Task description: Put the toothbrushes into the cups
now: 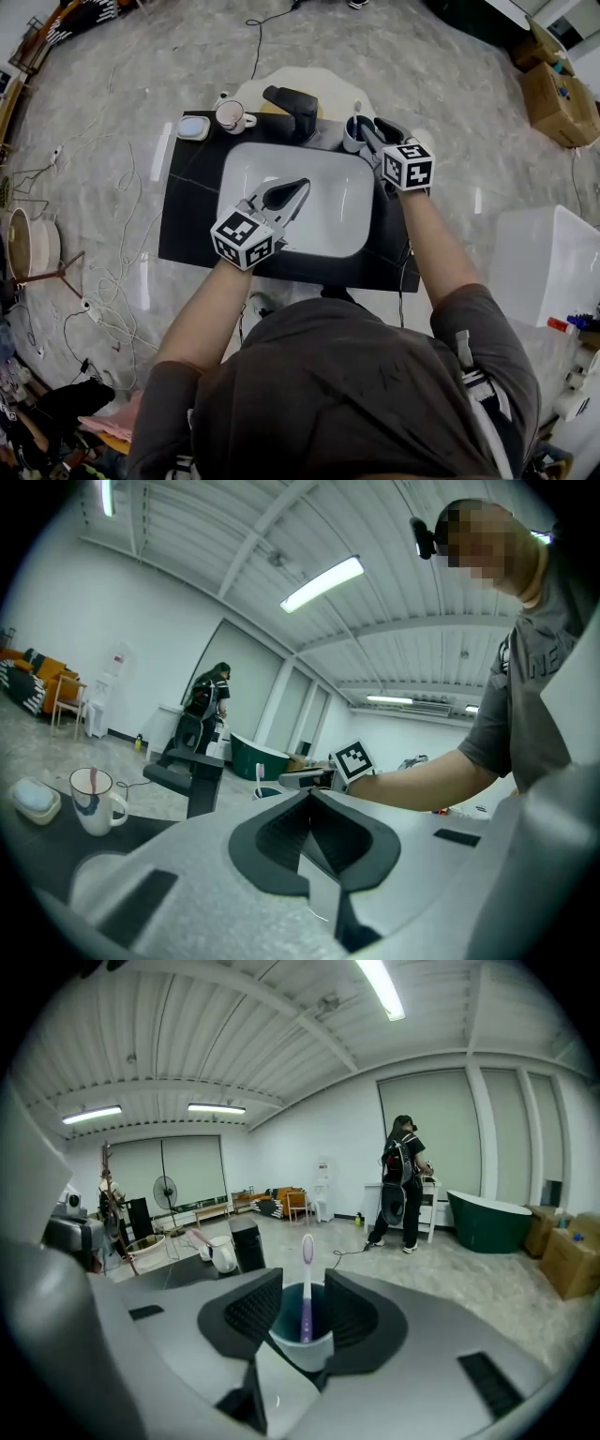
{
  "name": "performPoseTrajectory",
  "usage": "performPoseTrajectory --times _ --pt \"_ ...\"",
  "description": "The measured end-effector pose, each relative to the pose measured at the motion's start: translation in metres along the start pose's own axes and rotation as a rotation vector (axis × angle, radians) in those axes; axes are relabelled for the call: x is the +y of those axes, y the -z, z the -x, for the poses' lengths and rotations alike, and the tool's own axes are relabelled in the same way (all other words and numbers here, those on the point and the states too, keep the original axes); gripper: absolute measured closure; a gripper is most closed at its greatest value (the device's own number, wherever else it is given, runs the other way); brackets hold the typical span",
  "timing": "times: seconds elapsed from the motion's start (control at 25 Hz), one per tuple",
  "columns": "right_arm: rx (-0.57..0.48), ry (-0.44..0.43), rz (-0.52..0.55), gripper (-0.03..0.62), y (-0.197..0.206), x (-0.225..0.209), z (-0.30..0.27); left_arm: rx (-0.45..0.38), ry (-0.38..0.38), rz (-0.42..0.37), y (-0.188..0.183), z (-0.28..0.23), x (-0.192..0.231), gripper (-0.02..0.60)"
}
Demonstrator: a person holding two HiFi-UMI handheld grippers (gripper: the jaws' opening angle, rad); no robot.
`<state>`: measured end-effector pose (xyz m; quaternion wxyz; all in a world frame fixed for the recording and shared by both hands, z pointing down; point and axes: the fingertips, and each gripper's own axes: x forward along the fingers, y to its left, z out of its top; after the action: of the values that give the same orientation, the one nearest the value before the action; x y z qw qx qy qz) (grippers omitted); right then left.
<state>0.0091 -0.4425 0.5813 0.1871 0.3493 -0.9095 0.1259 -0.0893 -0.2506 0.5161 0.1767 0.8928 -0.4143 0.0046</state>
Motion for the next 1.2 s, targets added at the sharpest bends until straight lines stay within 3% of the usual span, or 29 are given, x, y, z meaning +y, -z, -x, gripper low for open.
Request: performPoseTrajectory --times 0.32,0.6,0.88,1.2 --pt "-0.063 0.045 -0.008 0.462 -0.035 -0.004 0.082 -0.035 -0.002 -0.049 -0.031 0.023 -0.018 0.575" --pt "0.018 0.131 -0.034 0.466 -0.028 -0.025 0.151 -0.019 0.080 -0.098 -0.047 0.001 -0.050 0.575" --pt "0.236 0.166 -0.087 0.471 0.041 -0.040 0.189 0.045 0.184 -0.108 -0.029 -0.042 -0.084 0.575" --pt "0.494 0.084 -0.158 0.474 0.151 -0.034 0.190 0.130 0.274 -0.091 0.018 -0.091 -0.109 0.575"
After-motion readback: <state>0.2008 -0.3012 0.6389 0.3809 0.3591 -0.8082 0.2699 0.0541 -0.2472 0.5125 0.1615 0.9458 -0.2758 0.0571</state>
